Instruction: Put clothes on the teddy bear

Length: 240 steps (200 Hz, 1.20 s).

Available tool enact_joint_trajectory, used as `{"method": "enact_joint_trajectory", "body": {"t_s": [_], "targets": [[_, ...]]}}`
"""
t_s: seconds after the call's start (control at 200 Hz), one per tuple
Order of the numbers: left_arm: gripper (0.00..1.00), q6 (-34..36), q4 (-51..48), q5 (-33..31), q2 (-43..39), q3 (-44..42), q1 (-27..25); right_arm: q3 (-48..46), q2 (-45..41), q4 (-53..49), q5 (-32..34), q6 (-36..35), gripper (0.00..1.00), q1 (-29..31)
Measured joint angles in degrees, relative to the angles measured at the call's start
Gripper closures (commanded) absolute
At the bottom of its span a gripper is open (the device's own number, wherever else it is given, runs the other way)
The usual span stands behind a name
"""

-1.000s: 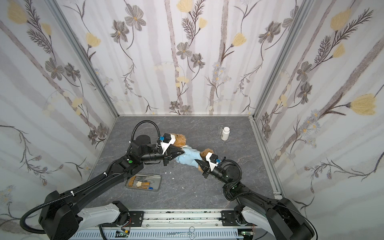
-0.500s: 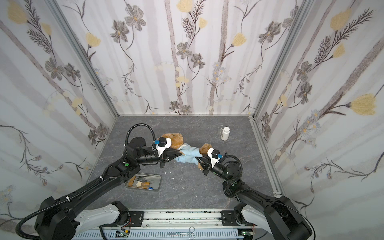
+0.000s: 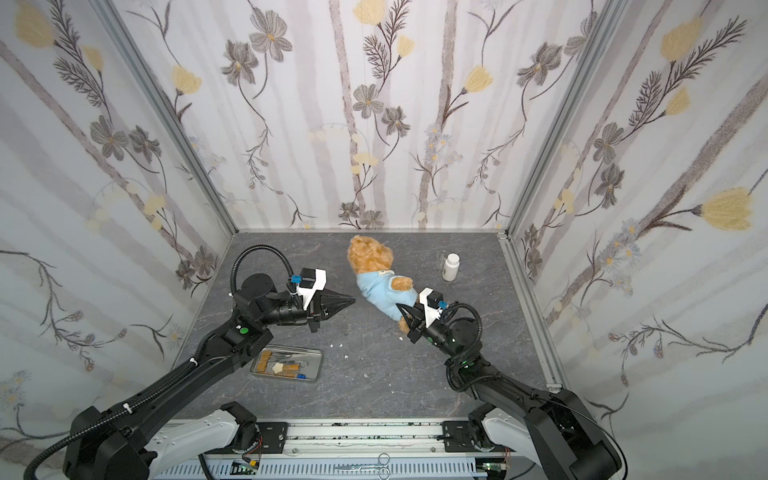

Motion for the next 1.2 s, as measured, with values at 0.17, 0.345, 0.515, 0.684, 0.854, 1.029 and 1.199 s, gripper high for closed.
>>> {"method": "enact_joint_trajectory", "body": {"t_s": [0.17,0.345,0.515,0.684,0.854,1.029,1.199], "targets": [[0.62,-0.5,-0.7,-2.9,0.5,1.9,-0.4,2.1,-0.8,-5.8,1.7,-1.9,1.0,0.2],[0.48,8.5,-7.6,-14.2,1.8,7.2,-6.4,5.0,-2.6,-13.2,3.6,-8.7,1.0,3.6],[0.42,19.3,-16.7,-26.3,5.7,11.5,-11.5,7.8,-1.8,-20.0,6.4,-15.5,1.0,8.1],[0.42,27.6,-22.9,-34.1,9.5,15.1,-14.7,9.4,0.2,-23.5,8.8,-19.3,1.0,11.0],[0.46,31.0,-25.6,-36.7,12.3,16.9,-15.2,10.3,1.7,-25.0,9.4,-21.0,1.0,12.6],[0.61,32.0,-27.3,-37.6,14.9,18.2,-15.2,11.2,2.9,-25.4,10.7,-22.1,1.0,13.8],[0.93,31.7,-28.0,-38.4,15.9,19.8,-15.0,11.3,3.0,-25.6,11.7,-22.7,1.0,14.1]]}}
